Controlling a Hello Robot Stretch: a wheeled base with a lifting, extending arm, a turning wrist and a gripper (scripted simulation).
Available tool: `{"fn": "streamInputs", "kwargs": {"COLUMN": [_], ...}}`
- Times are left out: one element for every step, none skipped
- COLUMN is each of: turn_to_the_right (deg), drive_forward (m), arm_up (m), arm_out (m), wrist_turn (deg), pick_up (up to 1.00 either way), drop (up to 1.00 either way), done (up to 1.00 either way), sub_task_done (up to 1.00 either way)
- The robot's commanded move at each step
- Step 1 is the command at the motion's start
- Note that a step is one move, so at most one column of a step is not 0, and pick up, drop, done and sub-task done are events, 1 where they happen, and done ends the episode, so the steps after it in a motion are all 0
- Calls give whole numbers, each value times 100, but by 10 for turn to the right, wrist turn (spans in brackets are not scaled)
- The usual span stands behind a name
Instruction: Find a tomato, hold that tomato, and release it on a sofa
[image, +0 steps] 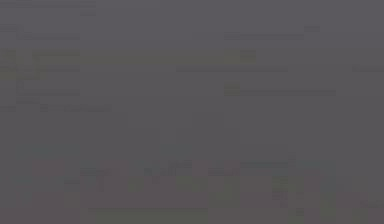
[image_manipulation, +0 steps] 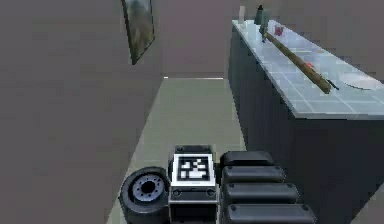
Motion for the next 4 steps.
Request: {"fn": "streamInputs", "kwargs": {"turn_to_the_right": [-450,-420,0,0], "drive_forward": [0,0,100,100], "arm_up": [0,0,0,0], "arm_out": [0,0,0,0], "wrist_turn": [0,0,0,0], "pick_up": [0,0,0,0], "drop": [0,0,0,0], "done": [0,0,0,0], "sub_task_done": [0,0,0,0]}}
